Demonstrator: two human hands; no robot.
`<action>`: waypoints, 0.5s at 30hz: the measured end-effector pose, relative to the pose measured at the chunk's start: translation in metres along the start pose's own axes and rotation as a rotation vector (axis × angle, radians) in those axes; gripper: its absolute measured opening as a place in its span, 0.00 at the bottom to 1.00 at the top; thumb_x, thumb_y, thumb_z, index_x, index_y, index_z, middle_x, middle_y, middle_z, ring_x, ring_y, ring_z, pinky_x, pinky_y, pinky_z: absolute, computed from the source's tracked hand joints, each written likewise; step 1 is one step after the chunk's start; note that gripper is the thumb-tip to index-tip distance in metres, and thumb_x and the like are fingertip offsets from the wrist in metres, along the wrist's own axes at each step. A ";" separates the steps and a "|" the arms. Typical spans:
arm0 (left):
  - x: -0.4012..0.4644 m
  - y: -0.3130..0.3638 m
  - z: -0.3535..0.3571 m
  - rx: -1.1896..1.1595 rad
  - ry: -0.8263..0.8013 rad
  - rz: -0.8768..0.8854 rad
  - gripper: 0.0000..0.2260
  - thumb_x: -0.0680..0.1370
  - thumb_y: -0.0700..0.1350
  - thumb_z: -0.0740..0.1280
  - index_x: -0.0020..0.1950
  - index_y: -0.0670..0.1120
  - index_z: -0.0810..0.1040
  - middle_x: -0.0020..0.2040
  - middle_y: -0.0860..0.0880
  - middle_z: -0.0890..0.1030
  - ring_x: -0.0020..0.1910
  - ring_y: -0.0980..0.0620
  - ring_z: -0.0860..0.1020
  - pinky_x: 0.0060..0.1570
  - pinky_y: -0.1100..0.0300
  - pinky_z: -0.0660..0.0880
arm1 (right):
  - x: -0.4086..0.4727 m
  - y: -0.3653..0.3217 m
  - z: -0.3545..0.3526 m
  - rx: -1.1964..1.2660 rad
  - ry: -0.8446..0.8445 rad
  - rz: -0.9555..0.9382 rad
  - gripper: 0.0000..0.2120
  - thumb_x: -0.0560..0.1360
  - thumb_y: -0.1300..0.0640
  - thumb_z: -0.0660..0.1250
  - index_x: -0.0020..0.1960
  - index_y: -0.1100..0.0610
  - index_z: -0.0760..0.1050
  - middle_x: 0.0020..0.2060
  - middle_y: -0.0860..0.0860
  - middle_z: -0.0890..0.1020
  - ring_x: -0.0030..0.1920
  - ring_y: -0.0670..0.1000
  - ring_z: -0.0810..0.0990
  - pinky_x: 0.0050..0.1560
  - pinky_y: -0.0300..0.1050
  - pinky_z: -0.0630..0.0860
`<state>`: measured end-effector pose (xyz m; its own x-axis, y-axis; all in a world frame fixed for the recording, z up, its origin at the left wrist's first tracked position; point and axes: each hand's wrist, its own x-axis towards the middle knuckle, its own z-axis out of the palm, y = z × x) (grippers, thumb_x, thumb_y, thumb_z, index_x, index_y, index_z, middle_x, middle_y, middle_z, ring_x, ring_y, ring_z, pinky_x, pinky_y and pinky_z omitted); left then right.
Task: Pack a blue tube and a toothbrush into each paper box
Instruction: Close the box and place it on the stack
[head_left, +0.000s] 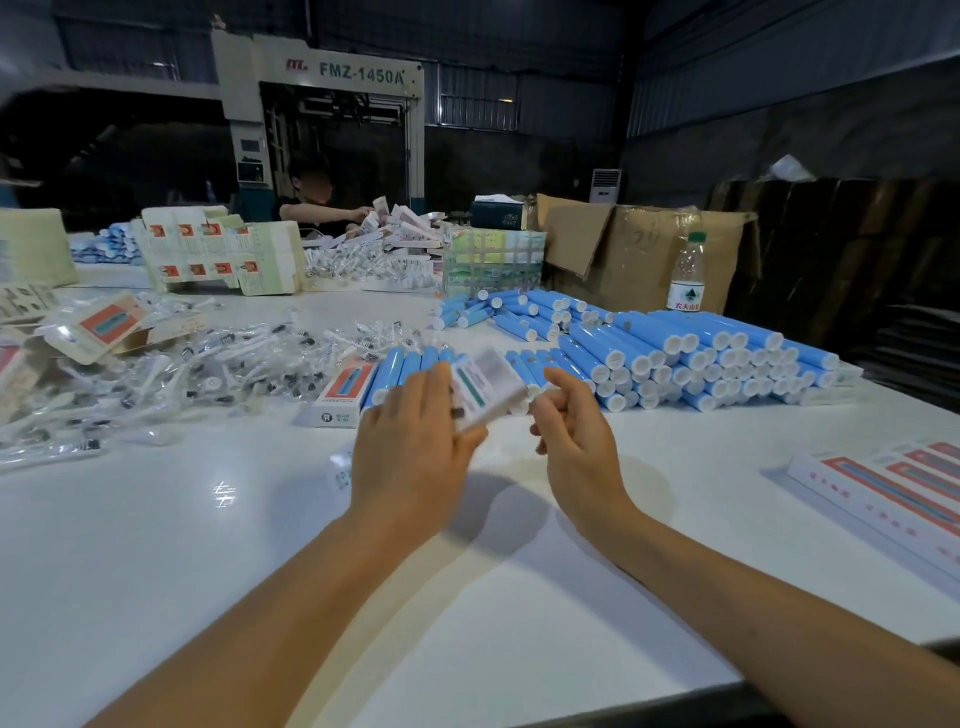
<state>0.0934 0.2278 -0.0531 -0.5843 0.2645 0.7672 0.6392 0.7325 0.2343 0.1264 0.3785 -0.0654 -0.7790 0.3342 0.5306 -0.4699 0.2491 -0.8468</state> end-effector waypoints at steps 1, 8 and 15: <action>0.004 0.001 -0.007 -0.262 0.054 -0.039 0.21 0.76 0.55 0.62 0.66 0.46 0.67 0.57 0.48 0.74 0.54 0.48 0.72 0.50 0.56 0.69 | -0.001 0.000 0.000 -0.012 -0.034 -0.020 0.13 0.78 0.53 0.62 0.61 0.43 0.68 0.42 0.43 0.76 0.41 0.40 0.74 0.42 0.36 0.72; 0.012 0.006 -0.016 -1.542 -0.040 -0.598 0.06 0.79 0.41 0.60 0.53 0.49 0.73 0.44 0.52 0.80 0.47 0.53 0.80 0.44 0.56 0.78 | -0.010 0.007 0.013 -0.329 -0.402 -0.148 0.27 0.73 0.42 0.61 0.68 0.30 0.54 0.53 0.41 0.69 0.50 0.35 0.70 0.45 0.29 0.71; 0.009 0.001 -0.015 -1.697 -0.143 -0.822 0.10 0.78 0.41 0.60 0.57 0.48 0.75 0.47 0.45 0.80 0.52 0.47 0.79 0.53 0.46 0.76 | -0.008 0.004 0.010 -0.401 -0.416 -0.193 0.28 0.76 0.44 0.58 0.74 0.38 0.57 0.57 0.49 0.70 0.55 0.37 0.66 0.49 0.21 0.65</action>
<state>0.0963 0.2217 -0.0370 -0.9337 0.3268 0.1461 -0.0851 -0.5991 0.7961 0.1264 0.3678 -0.0738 -0.8302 -0.1137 0.5458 -0.4885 0.6200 -0.6139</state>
